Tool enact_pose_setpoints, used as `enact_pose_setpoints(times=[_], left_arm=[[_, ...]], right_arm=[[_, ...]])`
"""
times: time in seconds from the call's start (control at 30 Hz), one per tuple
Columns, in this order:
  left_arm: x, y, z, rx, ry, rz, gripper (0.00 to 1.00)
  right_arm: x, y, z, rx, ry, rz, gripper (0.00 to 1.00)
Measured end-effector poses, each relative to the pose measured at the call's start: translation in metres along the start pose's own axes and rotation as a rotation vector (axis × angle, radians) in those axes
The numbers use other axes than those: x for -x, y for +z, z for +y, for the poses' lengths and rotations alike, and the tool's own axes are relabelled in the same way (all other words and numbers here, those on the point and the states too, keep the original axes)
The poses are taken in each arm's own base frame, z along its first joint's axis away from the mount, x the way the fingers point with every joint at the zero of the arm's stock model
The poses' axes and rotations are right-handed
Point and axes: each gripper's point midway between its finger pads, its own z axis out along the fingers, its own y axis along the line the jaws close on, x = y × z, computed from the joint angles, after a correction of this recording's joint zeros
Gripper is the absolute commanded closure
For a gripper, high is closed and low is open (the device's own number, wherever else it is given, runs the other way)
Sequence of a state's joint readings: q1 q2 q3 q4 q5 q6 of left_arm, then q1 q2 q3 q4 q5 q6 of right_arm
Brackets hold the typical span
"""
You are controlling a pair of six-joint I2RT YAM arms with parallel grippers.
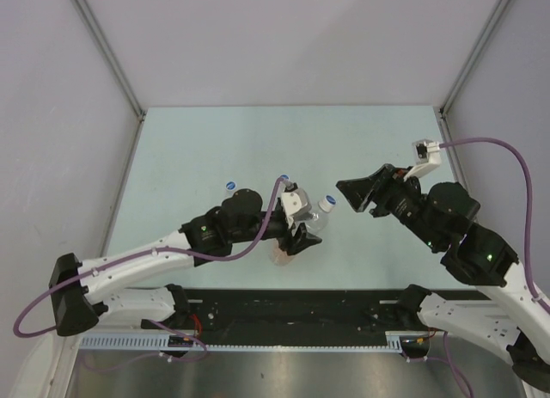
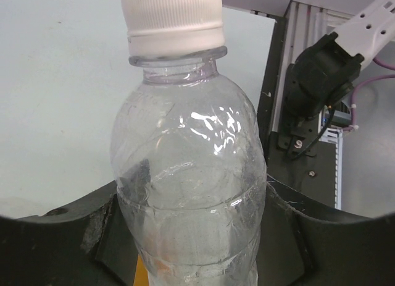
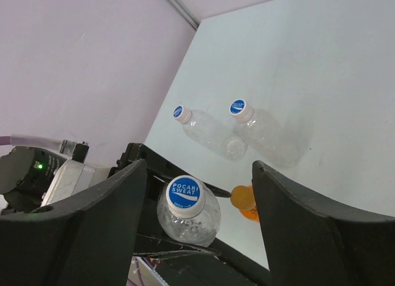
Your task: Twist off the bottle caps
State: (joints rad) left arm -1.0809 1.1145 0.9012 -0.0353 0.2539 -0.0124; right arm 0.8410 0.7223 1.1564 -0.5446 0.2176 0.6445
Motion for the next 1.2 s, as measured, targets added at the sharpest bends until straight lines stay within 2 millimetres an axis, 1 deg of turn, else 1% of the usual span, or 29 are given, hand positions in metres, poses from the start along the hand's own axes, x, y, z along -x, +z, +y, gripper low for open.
enact_pose_setpoints(times=[0.07, 0.1, 0.13, 0.23, 0.4, 0.63, 0.77, 0.83, 1.0, 1.1, 1.13, 1.2], left_arm=[[0.002, 0.001, 0.004, 0.018, 0.011, -0.003, 0.93], [0.003, 0.001, 0.006, 0.030, 0.015, -0.006, 0.96], [0.005, 0.002, 0.009, 0.045, 0.018, -0.008, 0.97], [0.009, 0.005, 0.016, 0.077, 0.026, -0.018, 1.00], [0.014, 0.005, 0.019, 0.094, 0.037, -0.030, 1.00], [0.034, 0.003, 0.018, 0.091, 0.055, -0.070, 1.00], [0.035, 0.003, 0.017, 0.085, 0.055, -0.070, 1.00], [0.035, 0.003, 0.016, 0.083, 0.054, -0.067, 1.00], [0.034, 0.003, 0.012, 0.063, 0.056, -0.064, 1.00], [0.034, 0.003, 0.010, 0.052, 0.056, -0.061, 1.00], [0.034, 0.003, 0.010, 0.051, 0.057, -0.060, 1.00], [0.032, 0.003, 0.009, 0.044, 0.056, -0.053, 1.00]], right_arm=[[0.000, 0.000, 0.000, 0.000, 0.014, -0.007, 0.21], [0.001, 0.000, 0.000, 0.001, 0.022, -0.010, 0.18], [0.001, 0.000, 0.001, 0.000, 0.033, -0.012, 0.17], [0.000, 0.000, 0.002, -0.001, 0.058, -0.011, 0.18], [-0.009, 0.006, 0.003, -0.003, 0.075, 0.021, 0.24], [-0.024, 0.014, 0.008, 0.007, 0.080, 0.064, 0.26], [-0.028, 0.018, 0.011, 0.015, 0.085, 0.066, 0.35], [-0.028, 0.019, 0.012, 0.021, 0.086, 0.063, 0.38], [-0.022, 0.021, 0.016, 0.033, 0.092, 0.036, 0.41], [-0.018, 0.021, 0.018, 0.040, 0.096, 0.019, 0.48], [-0.018, 0.022, 0.018, 0.040, 0.092, 0.015, 0.52], [-0.018, 0.021, 0.019, 0.045, 0.092, 0.017, 0.55]])
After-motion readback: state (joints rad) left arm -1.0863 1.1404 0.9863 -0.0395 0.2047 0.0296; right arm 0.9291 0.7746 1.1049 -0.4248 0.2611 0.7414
